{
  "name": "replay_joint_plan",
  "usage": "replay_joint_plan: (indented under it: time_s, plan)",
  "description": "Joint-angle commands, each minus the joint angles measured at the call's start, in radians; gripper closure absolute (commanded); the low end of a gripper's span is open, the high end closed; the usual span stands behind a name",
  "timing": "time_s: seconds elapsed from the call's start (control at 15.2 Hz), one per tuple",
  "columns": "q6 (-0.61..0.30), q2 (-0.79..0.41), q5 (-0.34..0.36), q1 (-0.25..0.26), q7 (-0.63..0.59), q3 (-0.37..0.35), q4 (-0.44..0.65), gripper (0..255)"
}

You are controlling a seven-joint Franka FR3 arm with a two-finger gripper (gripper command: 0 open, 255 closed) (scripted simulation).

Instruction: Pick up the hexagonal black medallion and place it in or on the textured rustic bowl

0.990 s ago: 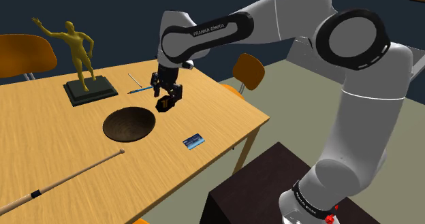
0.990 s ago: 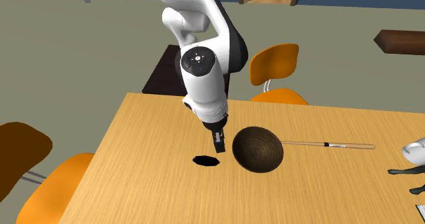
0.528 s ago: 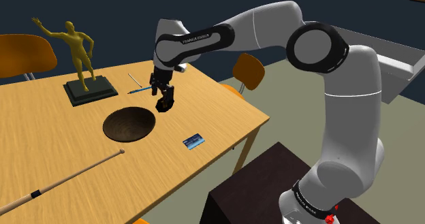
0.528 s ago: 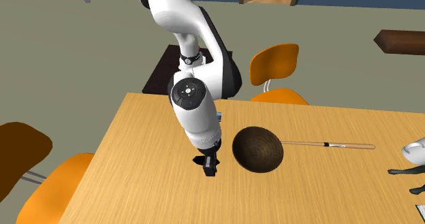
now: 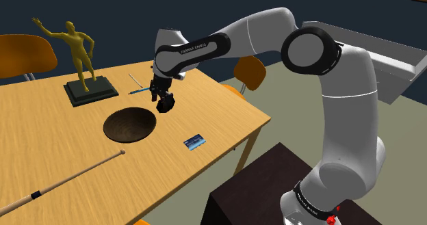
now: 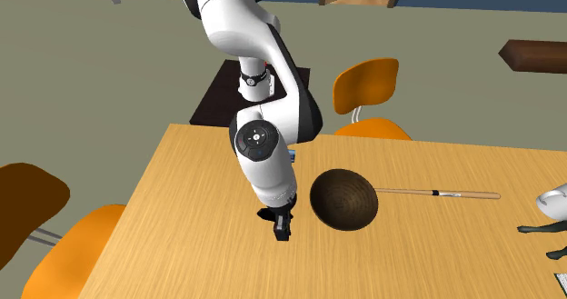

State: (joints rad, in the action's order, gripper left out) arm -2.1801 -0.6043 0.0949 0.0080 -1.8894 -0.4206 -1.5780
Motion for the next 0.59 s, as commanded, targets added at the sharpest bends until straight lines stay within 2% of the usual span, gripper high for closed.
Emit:
replay_joint_plan:
  time_s: [0.0,0.26,0.33,0.53]
  plan:
    - [-0.001,-0.001,0.0,0.0,0.0,0.0,0.0,0]
    - [-0.001,-0.001,0.0,0.0,0.0,0.0,0.0,0]
    - [-0.001,-0.001,0.0,0.0,0.0,0.0,0.0,255]
    - [-0.001,-0.001,0.0,0.0,0.0,0.0,0.0,255]
